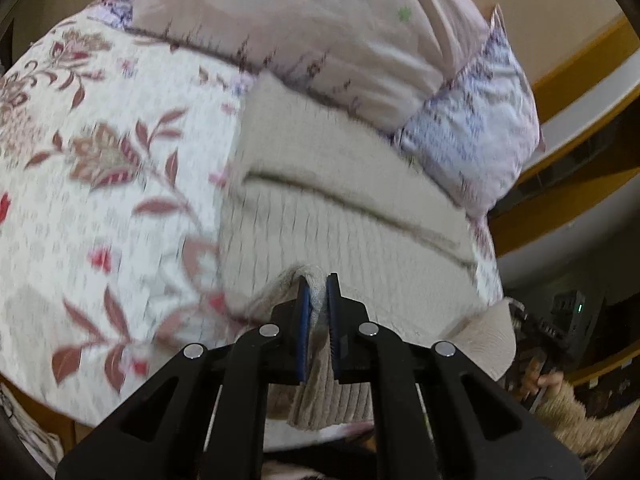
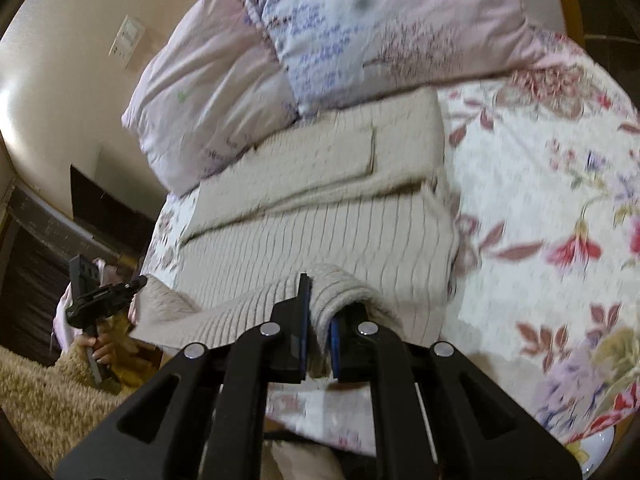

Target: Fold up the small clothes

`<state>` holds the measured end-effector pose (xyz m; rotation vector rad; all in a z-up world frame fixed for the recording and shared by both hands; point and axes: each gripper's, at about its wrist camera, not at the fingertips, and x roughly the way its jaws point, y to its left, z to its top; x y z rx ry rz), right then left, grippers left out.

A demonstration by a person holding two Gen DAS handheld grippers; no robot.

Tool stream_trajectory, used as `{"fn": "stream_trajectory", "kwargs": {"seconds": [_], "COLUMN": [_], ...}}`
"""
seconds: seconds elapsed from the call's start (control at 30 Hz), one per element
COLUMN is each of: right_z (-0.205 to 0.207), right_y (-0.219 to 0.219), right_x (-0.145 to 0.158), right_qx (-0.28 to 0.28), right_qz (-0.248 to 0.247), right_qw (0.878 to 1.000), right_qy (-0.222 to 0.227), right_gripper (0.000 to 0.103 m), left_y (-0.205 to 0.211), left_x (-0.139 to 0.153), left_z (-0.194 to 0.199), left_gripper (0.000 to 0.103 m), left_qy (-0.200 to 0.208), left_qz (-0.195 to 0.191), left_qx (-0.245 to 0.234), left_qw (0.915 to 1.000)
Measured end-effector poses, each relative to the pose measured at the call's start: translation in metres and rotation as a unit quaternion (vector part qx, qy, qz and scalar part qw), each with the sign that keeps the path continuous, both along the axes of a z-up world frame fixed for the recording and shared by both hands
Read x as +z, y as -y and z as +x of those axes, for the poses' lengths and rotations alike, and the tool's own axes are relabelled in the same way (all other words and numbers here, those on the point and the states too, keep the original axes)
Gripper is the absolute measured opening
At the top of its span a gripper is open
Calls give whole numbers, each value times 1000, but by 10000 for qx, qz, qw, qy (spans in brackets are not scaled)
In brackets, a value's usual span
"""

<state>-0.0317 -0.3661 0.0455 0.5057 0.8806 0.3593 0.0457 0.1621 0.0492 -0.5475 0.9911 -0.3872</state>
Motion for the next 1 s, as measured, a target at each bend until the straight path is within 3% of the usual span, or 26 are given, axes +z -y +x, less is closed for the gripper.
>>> {"fn": "stream_trajectory", "kwargs": {"seconds": [0.27,0.43,0.67,0.73,0.83,0.93,1.0], "right_z": [43,71,119,134,162,170,167], "right_y": [2,1,-1,3,6,7,9], "right_x": [15,20,21,10,-20,-36,-37], "right_qx": [-634,-802,-1049,-1228,-1438,-1423,-1368], "right_qz": [13,-15,15,32,-172,-107,98], "right_qw": [9969,9950,9922,9914,9891,9874,9878], "right_qy": [472,587,672,452,-267,-689,-735], "right_gripper": [8,8,8,8,8,17,37], "left_y": [-6,4,1,0,-3,-4,-6], "left_x": [12,9,-14,-31,-56,-66,-67], "left_z": [66,105,155,167,176,175,173], "left_gripper": [7,7,7,7,7,7,7], "left_qy": [123,111,-267,-530,-943,-1099,-1152], "left_qz": [-693,-684,-947,-910,-943,-1178,-1335], "left_qx": [431,530,943,1100,1285,1325,1236], "left_qw": [9966,9962,9907,9883,9827,9780,9765]}}
